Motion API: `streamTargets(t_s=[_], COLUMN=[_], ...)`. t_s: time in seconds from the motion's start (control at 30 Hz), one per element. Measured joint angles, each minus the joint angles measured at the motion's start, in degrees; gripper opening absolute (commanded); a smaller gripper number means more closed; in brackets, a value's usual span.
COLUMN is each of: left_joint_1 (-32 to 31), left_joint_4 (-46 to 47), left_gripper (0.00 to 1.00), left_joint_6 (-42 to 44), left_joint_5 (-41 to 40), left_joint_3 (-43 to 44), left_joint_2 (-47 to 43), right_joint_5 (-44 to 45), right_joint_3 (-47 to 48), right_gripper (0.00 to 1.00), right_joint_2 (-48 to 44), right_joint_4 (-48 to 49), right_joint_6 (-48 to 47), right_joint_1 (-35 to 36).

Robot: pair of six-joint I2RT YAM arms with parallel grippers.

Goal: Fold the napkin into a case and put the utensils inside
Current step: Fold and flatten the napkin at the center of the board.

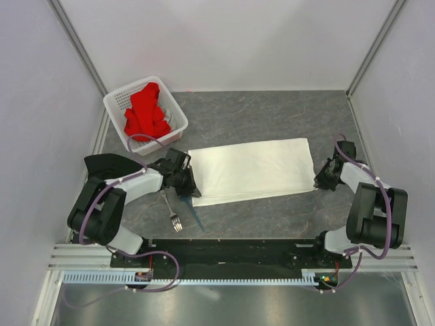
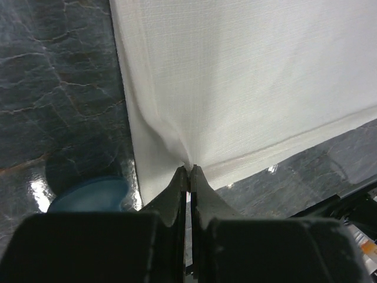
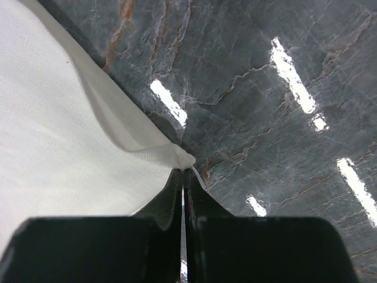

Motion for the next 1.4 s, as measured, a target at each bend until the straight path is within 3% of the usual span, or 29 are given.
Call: streamTargets(t_s=[0.4,0.63,0.9,1.4], left_joint_1=[-0.72,-1.03,-1.53,-2.60], left_joint_4=[0.39,-1.11,-2.71,-0.31], left_gripper=[0.02,0.02,0.02,0.02], left_joint_6=[-1.22,-0.68,-0.57,-1.09], left_joint_5=[0.55,-1.40,-2.49,-1.09], left_joint_3=[10.62,16.02,11.43,2.08], left_joint_2=[12.04,11.52,2.36,3.69], right_joint_5=[-3.76,-2.67,-4.57,-6.86], right_joint_3=[-0.90,-2.05,-1.79,-2.75], right_gripper=[0.00,0.00,0.00,0.00], right_joint_2=[0.22,-2.29,-8.83,-3.34], right_joint_4=[2.47,1.38,-3.21,-2.99], right_joint_6=[4.68,3.48,2.45,3.15], right_joint_1=[-8.52,-9.70,-9.68,-9.66])
